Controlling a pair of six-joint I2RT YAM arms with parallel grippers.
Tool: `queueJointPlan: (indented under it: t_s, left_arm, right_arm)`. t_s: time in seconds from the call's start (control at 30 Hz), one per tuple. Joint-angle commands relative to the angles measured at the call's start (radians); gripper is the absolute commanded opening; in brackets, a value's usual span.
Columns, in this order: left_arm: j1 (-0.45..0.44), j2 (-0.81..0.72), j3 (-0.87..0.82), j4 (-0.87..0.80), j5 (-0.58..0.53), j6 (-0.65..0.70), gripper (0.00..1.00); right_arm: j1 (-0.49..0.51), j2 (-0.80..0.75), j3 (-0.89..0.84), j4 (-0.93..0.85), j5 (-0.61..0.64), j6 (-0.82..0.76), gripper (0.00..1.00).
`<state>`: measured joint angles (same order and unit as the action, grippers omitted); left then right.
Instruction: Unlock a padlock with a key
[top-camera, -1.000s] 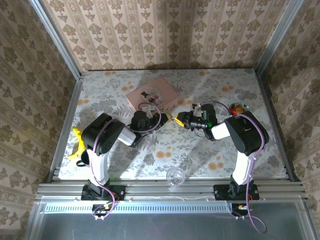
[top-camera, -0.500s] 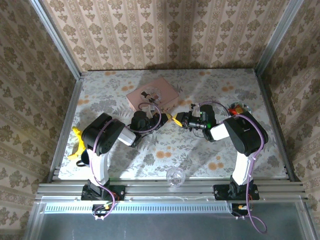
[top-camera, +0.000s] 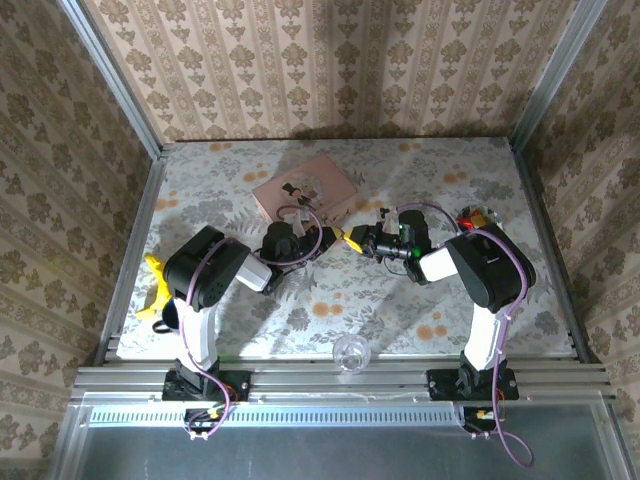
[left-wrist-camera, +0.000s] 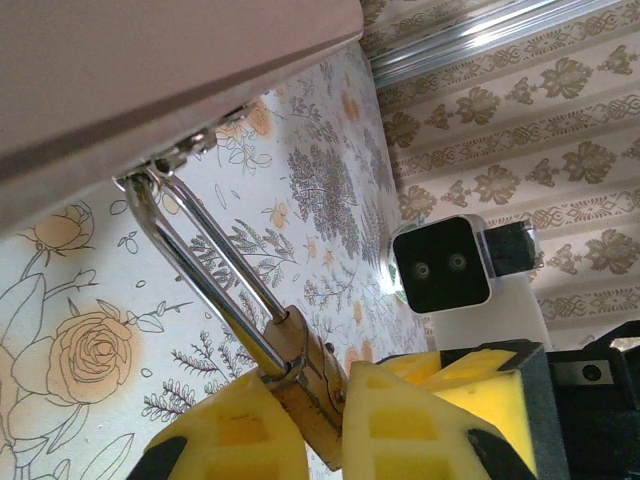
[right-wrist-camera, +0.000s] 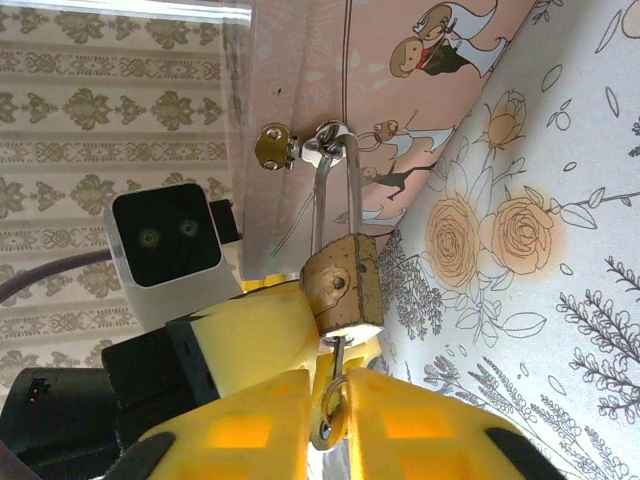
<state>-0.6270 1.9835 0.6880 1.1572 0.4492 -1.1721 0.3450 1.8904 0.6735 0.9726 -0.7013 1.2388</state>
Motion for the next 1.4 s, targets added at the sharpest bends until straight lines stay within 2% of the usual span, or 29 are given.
queueJointPlan:
  t_s: [0.0, 0.1, 0.3, 0.67, 0.97, 1.27, 1.37]
  left_arm:
    - [-0.033, 0.089, -0.054, -0.188, 0.121, -0.182, 0.00]
    - [-0.033, 0.090, -0.053, -0.186, 0.123, -0.182, 0.00]
    - [-0.039, 0.087, -0.053, -0.187, 0.128, -0.183, 0.00]
    - [-0.043, 0.079, -0.065, -0.197, 0.164, -0.181, 0.00]
    - [-0.054, 0.081, -0.059, -0.192, 0.184, -0.185, 0.00]
    - [-0.063, 0.071, -0.050, -0.205, 0.186, -0.175, 0.00]
    - [-0.062, 0.050, -0.057, -0.227, 0.183, -0.163, 0.00]
  right_arm:
    - [0.006, 0.006, -0.014, 0.038, 0.019, 0.007, 0.13]
    - [0.008, 0.012, -0.012, 0.040, 0.018, 0.008, 0.11]
    - [0.008, 0.032, -0.002, 0.046, 0.022, 0.008, 0.00]
    - [-0.010, 0.059, 0.085, 0.028, 0.016, -0.010, 0.00]
    - [-0.013, 0.051, 0.157, -0.097, 0.041, -0.088, 0.00]
    - [-0.003, 0.029, 0.144, -0.135, 0.050, -0.110, 0.00]
    - [0.001, -0.007, 0.129, -0.200, 0.056, -0.147, 0.12]
